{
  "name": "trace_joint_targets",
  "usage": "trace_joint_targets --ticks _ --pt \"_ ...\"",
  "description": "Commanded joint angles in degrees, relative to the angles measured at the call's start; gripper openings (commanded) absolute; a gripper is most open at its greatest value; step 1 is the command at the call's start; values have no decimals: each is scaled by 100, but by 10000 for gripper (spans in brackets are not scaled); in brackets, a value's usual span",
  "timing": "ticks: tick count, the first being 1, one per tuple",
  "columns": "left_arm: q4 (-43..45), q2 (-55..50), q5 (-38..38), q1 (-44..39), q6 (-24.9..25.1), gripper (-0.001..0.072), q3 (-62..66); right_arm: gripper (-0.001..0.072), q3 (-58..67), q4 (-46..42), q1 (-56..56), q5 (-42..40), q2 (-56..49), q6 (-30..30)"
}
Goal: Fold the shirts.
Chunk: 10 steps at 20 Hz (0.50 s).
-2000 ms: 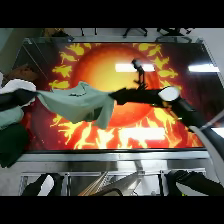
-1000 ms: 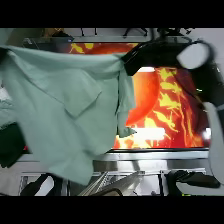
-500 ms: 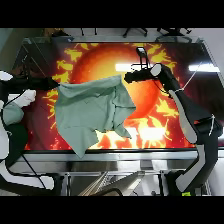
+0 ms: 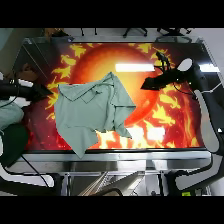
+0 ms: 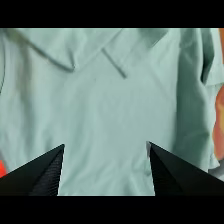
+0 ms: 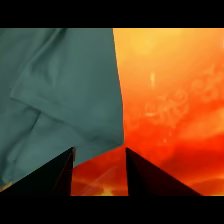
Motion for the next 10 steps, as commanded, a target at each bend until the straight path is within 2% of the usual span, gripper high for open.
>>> trace_joint_targets --ticks 1,5,10 --pt "885 605 293 470 -94 565 -1663 361 -1462 24 -83 382 638 -129" --pt "752 1143 960 822 -66 566 -3110 362 -2855 66 -79 -127 1405 -223" --pt "214 791 1198 492 127 566 -3357 367 -3644 85 -70 -369 1674 -216"
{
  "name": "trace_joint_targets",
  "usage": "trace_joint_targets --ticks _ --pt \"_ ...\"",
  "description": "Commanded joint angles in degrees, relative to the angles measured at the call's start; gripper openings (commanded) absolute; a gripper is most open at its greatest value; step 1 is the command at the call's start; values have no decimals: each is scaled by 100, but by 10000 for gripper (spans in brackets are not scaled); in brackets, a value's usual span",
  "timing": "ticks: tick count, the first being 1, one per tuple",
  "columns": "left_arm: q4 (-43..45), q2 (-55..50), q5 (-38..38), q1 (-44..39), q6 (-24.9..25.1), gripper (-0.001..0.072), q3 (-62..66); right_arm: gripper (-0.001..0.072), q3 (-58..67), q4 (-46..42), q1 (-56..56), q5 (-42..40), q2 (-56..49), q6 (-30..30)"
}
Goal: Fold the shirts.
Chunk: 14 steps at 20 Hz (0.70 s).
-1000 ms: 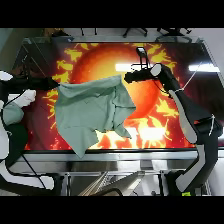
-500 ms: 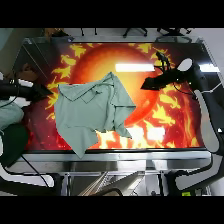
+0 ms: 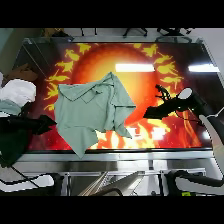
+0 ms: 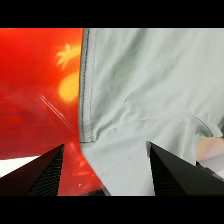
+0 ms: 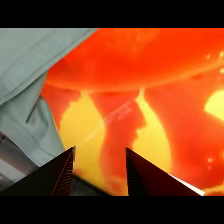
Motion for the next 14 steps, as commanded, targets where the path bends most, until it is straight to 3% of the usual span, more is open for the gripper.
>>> trace_joint_targets --ticks 1,2,3,4,6,7,8,9,14 --pt "-219 -249 297 -249 118 566 -240 371 -570 17 2 -136 146 -15" --pt "-219 -365 361 -337 120 566 -240 417 -649 17 7 -177 146 -15" --pt "-225 -483 424 -409 118 566 -240 534 -708 17 7 -236 146 -17" --pt "-234 -568 470 -457 116 565 -238 605 -754 17 7 -286 149 -17" --pt "-284 -625 557 -463 116 563 -238 605 -789 17 11 -284 122 -87" --pt "-350 -627 568 -437 120 445 -201 605 -791 20 20 -286 83 -175" --pt "-382 -625 546 -431 120 203 -105 605 -793 39 55 -293 13 -243" --pt "-374 -625 468 -431 120 16 52 605 -809 105 114 -317 -63 -337" --pt "-387 -614 -118 -490 98 14 778 605 -826 706 866 -457 -599 -890"
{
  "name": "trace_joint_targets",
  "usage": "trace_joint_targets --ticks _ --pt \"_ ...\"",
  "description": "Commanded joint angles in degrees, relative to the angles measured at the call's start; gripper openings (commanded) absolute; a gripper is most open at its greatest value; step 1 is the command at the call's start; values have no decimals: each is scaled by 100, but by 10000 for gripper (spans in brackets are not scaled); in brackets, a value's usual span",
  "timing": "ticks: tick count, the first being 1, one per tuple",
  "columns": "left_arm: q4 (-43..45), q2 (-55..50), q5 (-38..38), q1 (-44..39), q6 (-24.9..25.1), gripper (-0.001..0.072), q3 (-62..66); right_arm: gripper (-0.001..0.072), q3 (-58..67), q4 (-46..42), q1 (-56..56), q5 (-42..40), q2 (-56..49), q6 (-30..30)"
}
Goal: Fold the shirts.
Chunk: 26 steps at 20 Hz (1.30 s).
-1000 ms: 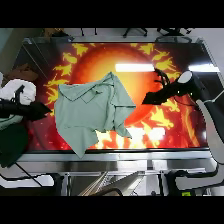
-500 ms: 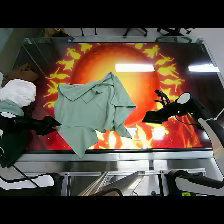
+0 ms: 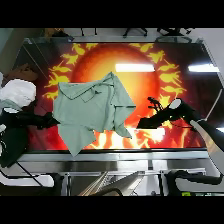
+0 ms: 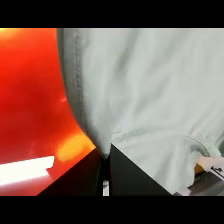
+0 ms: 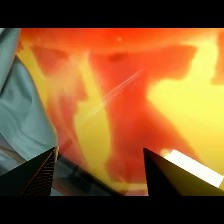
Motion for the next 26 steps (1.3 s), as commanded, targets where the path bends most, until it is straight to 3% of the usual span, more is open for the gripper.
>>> trace_joint_targets --ticks 1,9,10,12,14,15,16,17,21,24,26 --pt "-74 -4 -428 -24 -33 14 417 605 -17 358 538 -90 -376 -354" --pt "-70 -4 -553 -22 -55 14 656 593 -11 1333 968 -173 -564 -656" --pt "-68 -4 -581 -22 -52 14 656 561 -11 1331 968 -155 -564 -656" --pt "-70 -4 -658 -22 -52 14 656 396 -11 1329 968 -52 -566 -660" --pt "-68 -4 -726 -22 -52 14 656 361 -11 1329 968 59 -586 -656" --pt "-70 -4 -767 -22 -52 13 656 295 -11 1329 968 109 -599 -658" --pt "-70 2 -826 -22 -52 14 656 81 -11 1338 968 138 -599 -656" --pt "-70 46 -883 -22 -50 13 656 24 -9 1399 968 153 -584 -656" --pt "-295 916 -990 28 -44 13 730 23 122 2651 890 643 -199 -1165" --pt "-2035 1878 -1357 308 216 13 1364 23 929 4118 332 780 717 -1897" --pt "-3379 2594 -1351 627 258 13 2057 23 1884 4444 -267 686 1419 -2070"
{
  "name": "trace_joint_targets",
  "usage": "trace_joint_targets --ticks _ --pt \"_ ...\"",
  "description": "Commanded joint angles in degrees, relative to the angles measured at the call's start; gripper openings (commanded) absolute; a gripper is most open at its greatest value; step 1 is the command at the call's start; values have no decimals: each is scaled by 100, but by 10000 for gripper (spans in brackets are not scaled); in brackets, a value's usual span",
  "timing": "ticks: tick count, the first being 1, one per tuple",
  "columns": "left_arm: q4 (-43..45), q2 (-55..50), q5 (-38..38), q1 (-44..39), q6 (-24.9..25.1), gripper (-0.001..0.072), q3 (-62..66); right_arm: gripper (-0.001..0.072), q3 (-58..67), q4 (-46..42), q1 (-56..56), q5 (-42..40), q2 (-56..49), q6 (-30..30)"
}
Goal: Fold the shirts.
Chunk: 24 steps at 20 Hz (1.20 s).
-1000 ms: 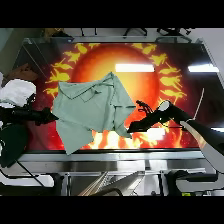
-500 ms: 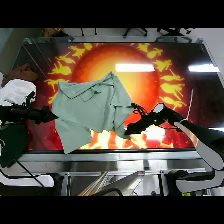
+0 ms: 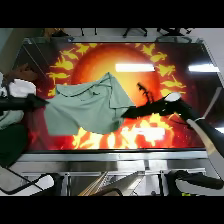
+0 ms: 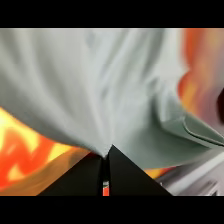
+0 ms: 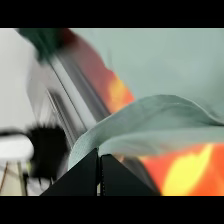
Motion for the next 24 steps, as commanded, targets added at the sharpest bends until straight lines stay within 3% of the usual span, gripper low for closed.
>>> trace_joint_targets --ticks 1,4,7,12,15,18,21,24 --pt "-2232 1217 -85 507 140 13 1071 23 1443 1012 -868 -90 1117 -481" --pt "-2907 2194 269 1082 118 13 2155 23 2723 994 -1589 -715 1980 -481" --pt "-2872 2669 334 1224 13 13 3104 23 3582 483 -2184 -1307 2555 -476" --pt "-1298 2315 282 1150 -551 13 4179 23 3897 -321 -2785 -1443 2739 -319" --pt "-914 1825 332 527 -520 13 3803 22 3493 -321 -3088 -1027 2243 -153" --pt "-109 1051 533 -776 -214 13 2914 22 2485 -50 -2979 -1049 1543 -310" --pt "1335 4 1384 -1952 -153 13 2153 23 1436 -35 -2430 -1558 498 -772" --pt "1670 -1276 2382 -2420 -146 13 1803 24 1126 2 -2028 -2186 -898 -1145"
